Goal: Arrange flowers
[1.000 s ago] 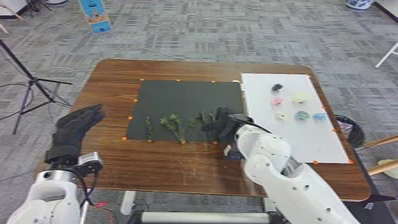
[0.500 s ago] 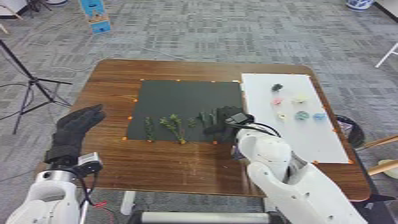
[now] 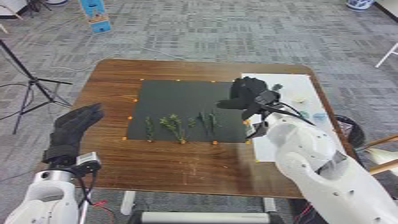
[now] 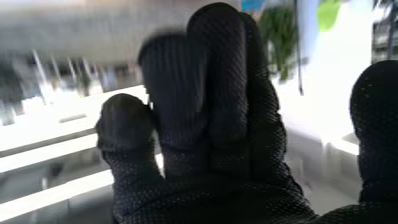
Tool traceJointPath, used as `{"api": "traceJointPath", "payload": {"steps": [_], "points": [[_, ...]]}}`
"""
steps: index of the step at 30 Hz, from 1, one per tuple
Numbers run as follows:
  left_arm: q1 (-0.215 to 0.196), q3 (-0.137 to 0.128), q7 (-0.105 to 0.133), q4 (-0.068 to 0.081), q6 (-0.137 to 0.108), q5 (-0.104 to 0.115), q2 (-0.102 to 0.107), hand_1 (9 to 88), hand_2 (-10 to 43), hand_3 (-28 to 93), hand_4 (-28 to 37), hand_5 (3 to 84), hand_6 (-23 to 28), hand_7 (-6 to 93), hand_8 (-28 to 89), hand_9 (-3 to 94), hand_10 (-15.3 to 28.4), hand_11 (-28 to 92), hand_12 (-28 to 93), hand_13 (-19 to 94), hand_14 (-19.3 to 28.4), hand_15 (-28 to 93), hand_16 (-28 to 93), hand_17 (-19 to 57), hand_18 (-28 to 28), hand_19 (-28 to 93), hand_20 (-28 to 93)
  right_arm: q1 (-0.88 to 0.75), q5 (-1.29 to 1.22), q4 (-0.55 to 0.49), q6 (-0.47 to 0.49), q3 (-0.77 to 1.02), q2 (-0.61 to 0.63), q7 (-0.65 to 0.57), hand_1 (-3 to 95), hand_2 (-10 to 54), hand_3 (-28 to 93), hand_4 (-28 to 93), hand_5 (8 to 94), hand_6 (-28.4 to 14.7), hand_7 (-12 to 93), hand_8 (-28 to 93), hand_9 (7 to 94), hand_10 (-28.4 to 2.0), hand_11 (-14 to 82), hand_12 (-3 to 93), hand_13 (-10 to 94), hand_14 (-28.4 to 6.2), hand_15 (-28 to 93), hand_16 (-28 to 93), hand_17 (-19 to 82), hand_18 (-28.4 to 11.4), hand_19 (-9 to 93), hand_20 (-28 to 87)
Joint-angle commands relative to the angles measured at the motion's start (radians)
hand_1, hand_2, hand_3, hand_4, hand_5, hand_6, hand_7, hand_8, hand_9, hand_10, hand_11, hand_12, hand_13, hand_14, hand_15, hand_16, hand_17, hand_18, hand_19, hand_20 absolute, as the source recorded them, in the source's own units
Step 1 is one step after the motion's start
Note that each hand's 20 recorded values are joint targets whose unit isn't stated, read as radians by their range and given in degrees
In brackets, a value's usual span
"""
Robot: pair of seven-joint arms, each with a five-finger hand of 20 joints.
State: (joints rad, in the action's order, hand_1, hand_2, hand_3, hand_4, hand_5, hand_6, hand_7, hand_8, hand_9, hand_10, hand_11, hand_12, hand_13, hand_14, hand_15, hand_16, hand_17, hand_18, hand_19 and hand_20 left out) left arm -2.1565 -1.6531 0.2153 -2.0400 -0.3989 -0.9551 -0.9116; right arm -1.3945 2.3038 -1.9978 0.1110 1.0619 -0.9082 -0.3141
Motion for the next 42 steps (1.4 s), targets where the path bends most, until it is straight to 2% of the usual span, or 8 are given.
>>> {"api": "traceJointPath", "payload": {"steps": [1, 3, 5, 12, 16, 19, 29, 42], "points": [[-0.003, -0.004, 0.006, -0.004, 0.006, 0.003, -0.007, 29.5, 3.3, 73, -21.0, 49.6, 3.5, 17.4, -8, 50.6, 12.9, 22, 13, 42, 14.7, 13, -1, 10.6, 10.3, 10, 19, 0.007, 0.042, 0.059, 0.042, 0.134, 0.136, 0.055, 23.1, -5.3, 62, -8, 70.1, -3.4, 19, -4, 79.7, -16.2, 22.1, 24.8, 71, -16.8, 40, 36, 33, -25.1, 70, 50], [0.004, 0.0, 0.004, 0.0, 0.003, 0.0, -0.006, 29.5, 3.3, 73, -21.0, 49.6, 3.5, 17.5, -8, 50.6, 12.9, 22, 13, 42, 14.7, 13, -1, 10.6, 10.3, 10, 19, -0.014, 0.093, 0.082, 0.045, 0.167, 0.171, 0.125, 24.0, -7.0, 64, -9, 66.3, -3.0, 19, -4, 76.1, -16.4, 20.9, 24.3, 67, -17.3, 39, 35, 29, -24.6, 65, 50], [0.006, 0.002, 0.006, 0.001, -0.001, 0.003, -0.006, 29.5, 3.3, 73, -21.0, 49.7, 3.6, 17.4, -8, 50.6, 12.9, 22, 13, 42, 14.7, 13, -1, 10.5, 10.3, 10, 19, -0.039, 0.146, 0.1, 0.01, 0.17, 0.217, 0.136, 25.1, -9.0, 67, -10, 61.7, -2.8, 19, -5, 72.5, -16.1, 20.3, 23.9, 63, -17.2, 38, 35, 26, -24.4, 62, 51], [-0.005, -0.006, 0.004, -0.003, 0.002, 0.002, -0.009, 29.3, 3.3, 73, -20.9, 49.8, 3.6, 17.3, -8, 50.6, 12.9, 22, 13, 42, 14.8, 13, -1, 10.6, 10.3, 10, 19, -0.171, 0.216, 0.134, -0.085, 0.229, 0.313, 0.188, 27.1, -9.5, 68, -13, 57.2, -2.1, 20, -7, 70.2, -14.9, 23.2, 25.3, 61, -16.6, 48, 37, 25, -24.7, 63, 56], [-0.003, -0.004, 0.005, -0.003, 0.003, 0.005, -0.008, 29.4, 3.2, 73, -21.0, 49.7, 3.6, 17.3, -8, 50.7, 12.9, 22, 13, 42, 14.9, 13, -1, 10.5, 10.3, 10, 19, -0.19, 0.234, 0.131, -0.086, 0.226, 0.306, 0.162, 27.0, -9.5, 68, -14, 60.6, -1.7, 21, -7, 73.8, -14.0, 27.2, 26.1, 63, -16.4, 54, 38, 26, -25.4, 68, 59], [0.002, 0.0, 0.003, -0.001, 0.01, 0.001, -0.006, 29.4, 3.2, 73, -20.9, 49.8, 3.6, 17.3, -8, 50.7, 13.0, 22, 13, 42, 14.9, 13, -1, 10.5, 10.3, 10, 19, -0.172, 0.239, 0.133, -0.043, 0.196, 0.294, 0.139, 26.6, -9.5, 67, -14, 64.9, -1.6, 21, -7, 78.2, -13.7, 29.6, 26.6, 68, -15.4, 57, 39, 29, -26.3, 73, 61], [0.008, 0.008, -0.008, 0.0, 0.014, -0.001, -0.006, 29.4, 3.2, 73, -20.9, 49.8, 3.7, 17.3, -8, 50.7, 12.9, 22, 13, 42, 14.9, 13, -1, 10.5, 10.3, 10, 19, -0.067, 0.234, 0.208, 0.039, 0.085, 0.222, 0.114, 24.9, -9.5, 64, -13, 71.2, -2.3, 20, -7, 82.4, -13.2, 31.2, 27.1, 72, -14.0, 59, 40, 33, -27.1, 77, 62], [-0.022, 0.005, -0.011, -0.008, 0.019, -0.004, -0.016, 29.4, 3.3, 73, -20.9, 49.9, 3.7, 17.2, -8, 50.6, 13.0, 22, 13, 42, 14.9, 13, -1, 10.5, 10.2, 10, 19, -0.076, 0.274, 0.248, 0.052, 0.074, 0.222, 0.085, 24.8, -9.5, 63, -13, 75.4, -2.3, 20, -7, 86.4, -12.0, 32.2, 27.4, 76, -12.7, 60, 40, 37, -27.3, 81, 62]]}}
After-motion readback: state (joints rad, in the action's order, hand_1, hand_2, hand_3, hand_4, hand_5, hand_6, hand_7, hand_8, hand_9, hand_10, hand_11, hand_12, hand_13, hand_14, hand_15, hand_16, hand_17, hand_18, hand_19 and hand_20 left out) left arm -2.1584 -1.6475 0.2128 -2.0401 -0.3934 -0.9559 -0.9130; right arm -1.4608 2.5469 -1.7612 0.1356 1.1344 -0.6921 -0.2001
